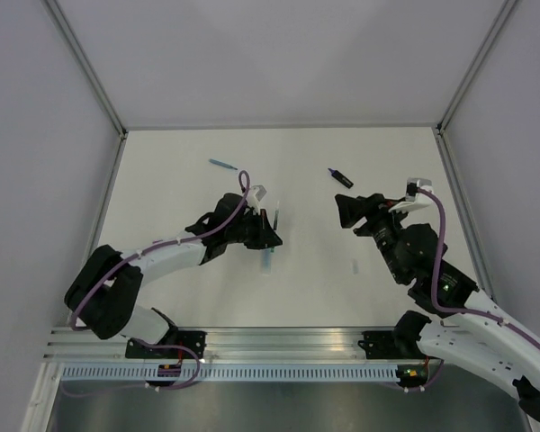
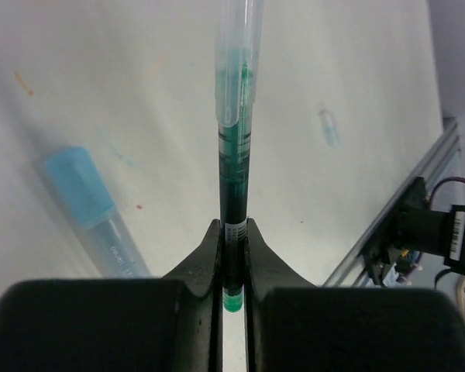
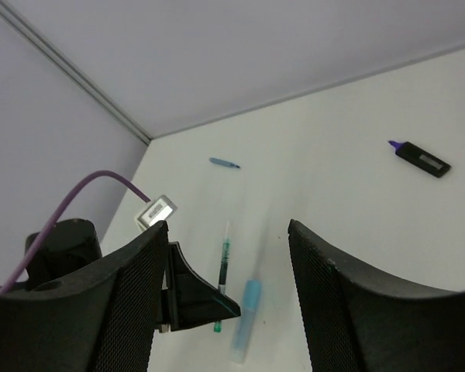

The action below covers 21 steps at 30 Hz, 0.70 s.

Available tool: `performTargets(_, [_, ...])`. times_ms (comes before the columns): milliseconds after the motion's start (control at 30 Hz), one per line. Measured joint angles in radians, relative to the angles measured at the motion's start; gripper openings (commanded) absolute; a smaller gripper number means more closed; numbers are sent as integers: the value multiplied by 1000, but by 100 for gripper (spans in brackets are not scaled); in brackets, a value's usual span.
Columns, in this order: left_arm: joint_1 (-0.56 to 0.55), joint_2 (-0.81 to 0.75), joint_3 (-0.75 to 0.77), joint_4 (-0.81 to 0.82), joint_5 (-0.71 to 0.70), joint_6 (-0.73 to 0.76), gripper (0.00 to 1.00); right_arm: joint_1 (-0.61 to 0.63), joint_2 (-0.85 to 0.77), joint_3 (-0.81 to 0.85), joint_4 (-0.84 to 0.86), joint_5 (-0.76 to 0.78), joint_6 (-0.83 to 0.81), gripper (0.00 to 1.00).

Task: Insert the pens into the pen caps

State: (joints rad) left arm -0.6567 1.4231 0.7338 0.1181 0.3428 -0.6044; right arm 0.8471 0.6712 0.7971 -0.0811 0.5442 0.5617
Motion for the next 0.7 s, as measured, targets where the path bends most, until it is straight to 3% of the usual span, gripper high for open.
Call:
performTargets(133, [0, 87, 28, -87, -48, 1, 9, 0, 14, -68, -20, -4, 9, 70])
performTargets(533, [-73, 253, 126, -227, -134, -6, 9, 0, 39, -65, -47, -24, 8, 71])
performTargets(700, [-72, 256, 126, -252, -150, -35, 20, 0, 37, -65, -48, -28, 7, 72])
